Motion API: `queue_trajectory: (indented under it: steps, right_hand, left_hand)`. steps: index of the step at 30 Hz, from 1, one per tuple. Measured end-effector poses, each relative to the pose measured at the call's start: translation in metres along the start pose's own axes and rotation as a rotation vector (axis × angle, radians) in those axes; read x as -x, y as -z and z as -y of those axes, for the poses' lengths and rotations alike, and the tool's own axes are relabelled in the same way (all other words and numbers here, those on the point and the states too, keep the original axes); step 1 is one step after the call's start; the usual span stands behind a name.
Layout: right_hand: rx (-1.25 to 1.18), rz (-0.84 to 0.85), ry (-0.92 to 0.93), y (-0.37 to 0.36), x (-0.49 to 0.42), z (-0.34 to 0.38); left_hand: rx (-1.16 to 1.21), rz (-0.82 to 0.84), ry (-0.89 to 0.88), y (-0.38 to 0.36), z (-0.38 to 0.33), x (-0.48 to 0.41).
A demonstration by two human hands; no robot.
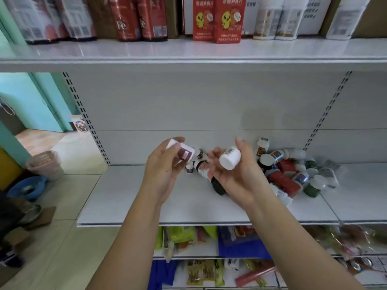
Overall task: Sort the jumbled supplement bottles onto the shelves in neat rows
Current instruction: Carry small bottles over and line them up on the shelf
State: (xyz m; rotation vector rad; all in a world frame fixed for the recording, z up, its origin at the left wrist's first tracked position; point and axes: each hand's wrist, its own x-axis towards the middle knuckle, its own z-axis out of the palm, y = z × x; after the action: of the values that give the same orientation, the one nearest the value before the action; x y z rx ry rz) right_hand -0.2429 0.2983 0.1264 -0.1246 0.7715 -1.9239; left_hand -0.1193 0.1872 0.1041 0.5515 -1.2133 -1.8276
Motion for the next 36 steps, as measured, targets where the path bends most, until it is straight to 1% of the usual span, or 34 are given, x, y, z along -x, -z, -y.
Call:
queue_trajectory:
  steps: [2, 3, 6, 9, 11, 14, 17, 19, 21, 24, 29, 33, 36]
  right_hand:
    - [-0.050, 0.007, -0.003, -0.013, 0.022, 0.002]
    - [-0.035, 0.013, 0.001, -0.018, 0.031, 0.003]
    - [0.116, 0.091, -0.029, -0.037, 0.057, 0.011]
    - [0.149, 0.192, -0.061, -0.054, 0.079, 0.026]
    - [0.232, 0.226, -0.020, -0.063, 0.087, 0.037]
    - [0.419, 0.271, 0.073, -0.076, 0.093, 0.052]
    - [0.459, 0.348, 0.097, -0.090, 0.096, 0.070]
    - [0.476, 0.365, 0.122, -0.100, 0.094, 0.083]
    - [0.484, 0.388, 0.159, -0.107, 0.087, 0.098]
    - [0.510, 0.405, 0.217, -0.117, 0.071, 0.123]
    - [0.675, 0.409, 0.321, -0.131, 0.040, 0.162]
    - [0.744, 0.414, 0.298, -0.137, 0.014, 0.181]
    - [0.795, 0.482, 0.260, -0.139, -0.003, 0.191]
  left_hand:
    - [0.006, 0.017, -0.013, -0.009, -0.023, 0.017]
    - [0.003, 0.037, -0.017, -0.013, -0.034, 0.025]
    - [-0.073, 0.109, -0.012, -0.023, -0.064, 0.043]
    - [-0.073, 0.172, 0.055, -0.033, -0.089, 0.052]
    - [-0.035, 0.207, 0.067, -0.040, -0.104, 0.055]
    - [-0.058, 0.224, 0.012, -0.047, -0.121, 0.056]
    - [-0.093, 0.257, -0.016, -0.057, -0.137, 0.051]
    - [-0.094, 0.282, -0.013, -0.065, -0.148, 0.045]
    - [-0.115, 0.285, -0.047, -0.074, -0.157, 0.035]
    - [-0.184, 0.273, -0.149, -0.088, -0.169, 0.019]
    - [-0.352, 0.229, -0.262, -0.113, -0.182, -0.011]
    - [-0.470, 0.189, -0.296, -0.127, -0.186, -0.034]
    - [-0.546, 0.191, -0.296, -0.132, -0.187, -0.047]
